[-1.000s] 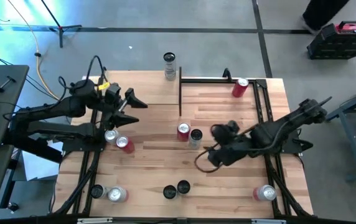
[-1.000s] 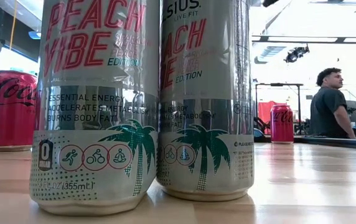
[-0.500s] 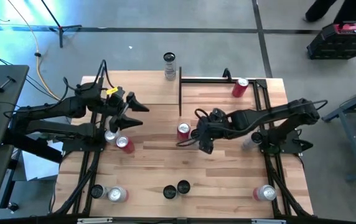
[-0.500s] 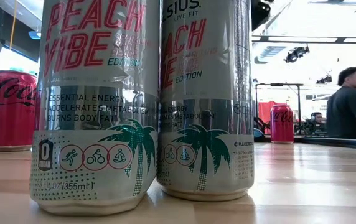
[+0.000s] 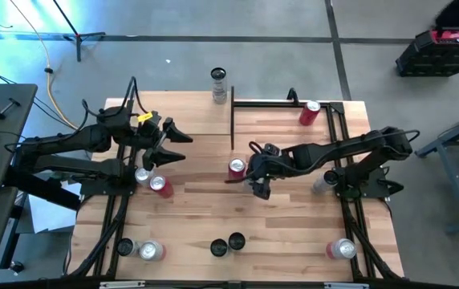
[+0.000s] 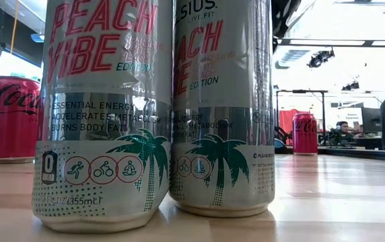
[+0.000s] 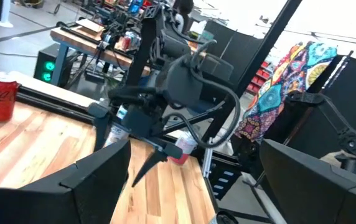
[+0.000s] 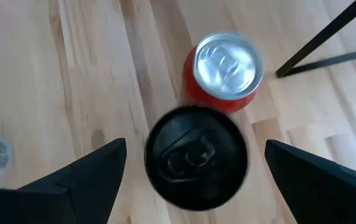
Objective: Place canned beverage on shelf
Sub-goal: Put the left blue soda can on the shelf aligned with the other blue soda can
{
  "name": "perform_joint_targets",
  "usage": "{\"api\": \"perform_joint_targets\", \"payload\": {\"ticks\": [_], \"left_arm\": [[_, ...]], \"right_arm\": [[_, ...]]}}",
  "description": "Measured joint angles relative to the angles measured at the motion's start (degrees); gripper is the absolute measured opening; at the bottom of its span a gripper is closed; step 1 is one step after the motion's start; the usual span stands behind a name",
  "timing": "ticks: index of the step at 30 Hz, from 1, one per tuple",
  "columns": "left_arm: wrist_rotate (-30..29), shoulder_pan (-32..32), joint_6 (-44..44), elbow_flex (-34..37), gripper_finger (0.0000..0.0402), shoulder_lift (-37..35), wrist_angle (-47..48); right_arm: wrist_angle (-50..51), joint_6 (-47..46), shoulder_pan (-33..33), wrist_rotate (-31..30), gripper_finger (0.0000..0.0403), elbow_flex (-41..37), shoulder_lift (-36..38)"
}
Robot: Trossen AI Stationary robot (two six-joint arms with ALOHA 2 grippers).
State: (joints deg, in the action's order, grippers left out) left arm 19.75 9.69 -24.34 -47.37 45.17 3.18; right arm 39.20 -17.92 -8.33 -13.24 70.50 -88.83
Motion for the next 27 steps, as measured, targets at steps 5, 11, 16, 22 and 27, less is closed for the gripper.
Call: {"api": "perform_joint_targets", "payload": {"ticks": [5,11,16,22,27], "left_arm": [[-1.9,0.0,0.9,0.0,0.0349,0.0,-0.1],[-2.2,0.0,1.5,0.0,0.0349,0.0,-0.7],[-2.2,0.0,1.6,0.0,0.0349,0.0,-2.4],[-2.2,0.0,1.7,0.0,0.0349,0.0,-2.7],[-2.2,0.0,2.0,0.0,0.0349,0.0,-2.7]], "right_arm": [[-2.1,-1.7,0.5,0.2,0.0369,-2.3,0.0],[-3.5,-2.5,1.7,0.2,0.0362,-2.4,-0.1],[-3.9,-1.5,2.0,2.7,0.0331,-2.4,-0.8],[-4.2,-1.5,2.0,2.7,0.0294,-2.4,-1.0],[-4.2,-1.5,2.0,2.6,0.026,-2.4,-1.0]]}}
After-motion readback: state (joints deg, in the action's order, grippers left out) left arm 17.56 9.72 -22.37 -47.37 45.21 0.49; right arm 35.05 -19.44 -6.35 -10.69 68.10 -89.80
